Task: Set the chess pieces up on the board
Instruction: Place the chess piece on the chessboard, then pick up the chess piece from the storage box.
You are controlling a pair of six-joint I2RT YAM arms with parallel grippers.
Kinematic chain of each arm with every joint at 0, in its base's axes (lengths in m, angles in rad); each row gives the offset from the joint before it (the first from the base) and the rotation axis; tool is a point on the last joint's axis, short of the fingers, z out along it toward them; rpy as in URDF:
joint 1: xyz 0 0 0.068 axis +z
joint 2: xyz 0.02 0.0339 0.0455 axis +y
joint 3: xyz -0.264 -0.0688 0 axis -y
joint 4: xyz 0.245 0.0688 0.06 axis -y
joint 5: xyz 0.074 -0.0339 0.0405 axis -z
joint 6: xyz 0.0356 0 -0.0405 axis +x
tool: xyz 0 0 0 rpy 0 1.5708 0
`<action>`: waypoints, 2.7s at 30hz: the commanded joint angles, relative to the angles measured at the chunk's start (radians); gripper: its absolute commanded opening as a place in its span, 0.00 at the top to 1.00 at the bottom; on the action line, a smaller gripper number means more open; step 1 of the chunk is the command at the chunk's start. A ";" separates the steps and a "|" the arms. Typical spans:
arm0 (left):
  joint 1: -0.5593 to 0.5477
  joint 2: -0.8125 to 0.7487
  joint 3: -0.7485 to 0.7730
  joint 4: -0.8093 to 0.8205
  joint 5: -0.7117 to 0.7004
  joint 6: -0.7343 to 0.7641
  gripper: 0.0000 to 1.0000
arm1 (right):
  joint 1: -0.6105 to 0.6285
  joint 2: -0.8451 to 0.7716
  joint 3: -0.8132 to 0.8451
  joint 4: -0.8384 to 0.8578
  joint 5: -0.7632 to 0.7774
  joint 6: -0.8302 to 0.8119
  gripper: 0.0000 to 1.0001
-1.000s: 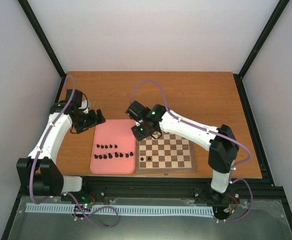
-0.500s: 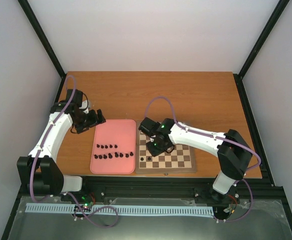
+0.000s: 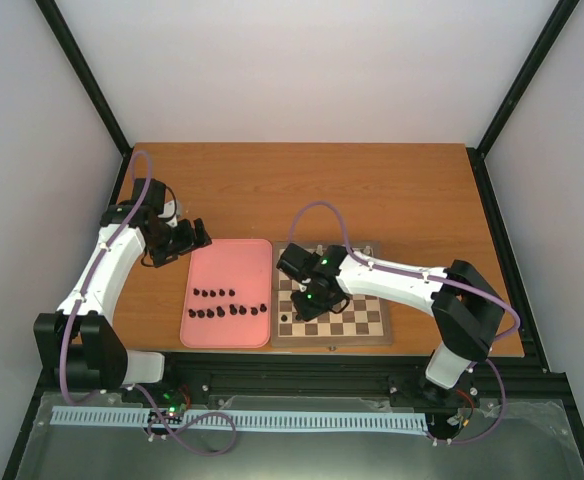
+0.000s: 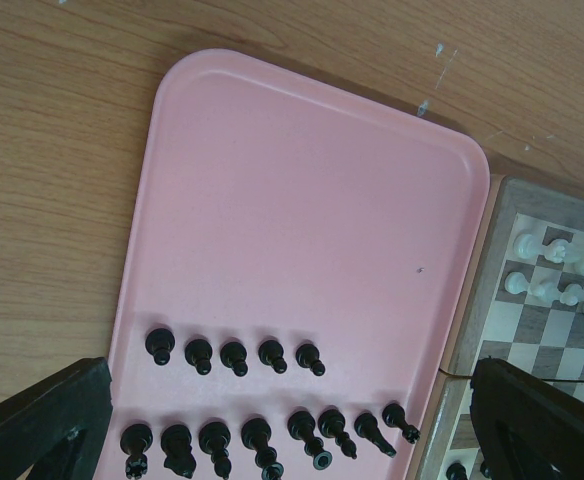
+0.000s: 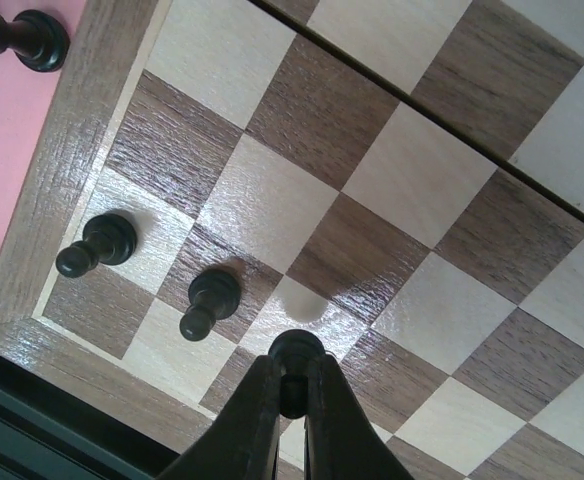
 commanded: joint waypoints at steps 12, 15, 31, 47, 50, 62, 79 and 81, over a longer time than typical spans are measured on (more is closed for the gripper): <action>0.004 -0.003 0.006 0.013 0.006 -0.011 0.00 | 0.017 -0.002 -0.041 0.034 -0.017 0.027 0.97; 0.004 -0.005 0.007 0.012 0.007 -0.011 0.00 | 0.020 0.001 -0.045 0.040 -0.016 0.027 0.97; 0.004 -0.012 0.006 0.010 0.006 -0.011 0.00 | 0.023 0.021 -0.039 0.038 -0.001 0.027 0.94; 0.005 -0.006 0.015 0.009 0.010 -0.011 0.00 | 0.023 0.048 -0.018 0.035 0.019 0.016 0.90; 0.004 -0.003 0.016 0.009 0.010 -0.011 0.00 | 0.022 0.048 -0.015 0.033 0.021 0.015 0.84; 0.004 0.005 0.016 0.011 0.003 -0.011 0.00 | 0.023 0.010 0.043 -0.034 0.053 0.006 0.72; 0.005 -0.002 0.013 0.014 0.013 -0.011 0.00 | 0.039 0.268 0.572 -0.078 0.001 -0.136 0.68; 0.004 -0.008 0.012 0.012 0.008 -0.013 0.00 | 0.051 0.335 0.633 -0.058 -0.015 -0.156 0.68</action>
